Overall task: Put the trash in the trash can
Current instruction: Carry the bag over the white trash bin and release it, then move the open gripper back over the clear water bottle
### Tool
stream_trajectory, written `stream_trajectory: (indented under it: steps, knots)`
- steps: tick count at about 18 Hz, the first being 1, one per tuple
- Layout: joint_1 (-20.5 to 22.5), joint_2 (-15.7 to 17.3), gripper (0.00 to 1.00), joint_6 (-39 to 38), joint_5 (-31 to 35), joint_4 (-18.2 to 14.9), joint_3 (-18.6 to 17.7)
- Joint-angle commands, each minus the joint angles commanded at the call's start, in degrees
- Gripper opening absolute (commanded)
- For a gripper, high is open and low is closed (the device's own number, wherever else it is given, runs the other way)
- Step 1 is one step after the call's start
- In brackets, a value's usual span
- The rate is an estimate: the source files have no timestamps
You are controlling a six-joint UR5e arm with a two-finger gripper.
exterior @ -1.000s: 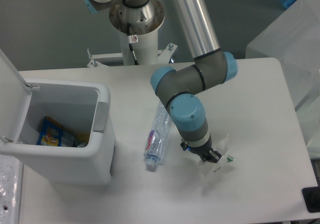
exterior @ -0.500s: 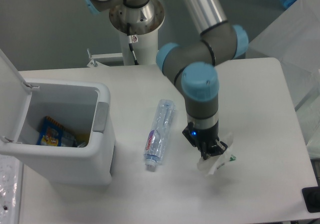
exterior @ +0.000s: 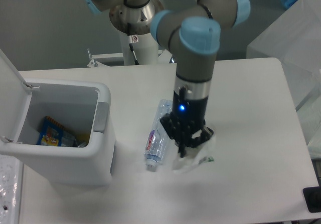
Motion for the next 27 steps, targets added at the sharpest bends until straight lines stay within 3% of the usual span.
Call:
stream_trajectory:
  steps: [5, 10, 13, 16, 18, 19, 27]
  knots:
    - [-1.8, 3.9, 0.12, -6.2, -9.6, -0.1, 0.5]
    - [-6.0, 8.2, 0.12, -8.8, -11.4, -0.1, -1.3]
    - [-8.7, 9.8, 0.16, -9.0, -11.4, -0.1, -4.3]
    - [-10.5, 13.0, 0.16, -8.4, -11.3, 0.0, -9.8]
    - [-13.0, 13.5, 0.64, -8.3, -11.2, 0.1, -10.6]
    - [-13.0, 13.5, 0.98, -8.2, -11.2, 0.2, -10.4]
    - [-12.7, 12.9, 1.0, -9.2, -11.0, 0.1, -9.9]
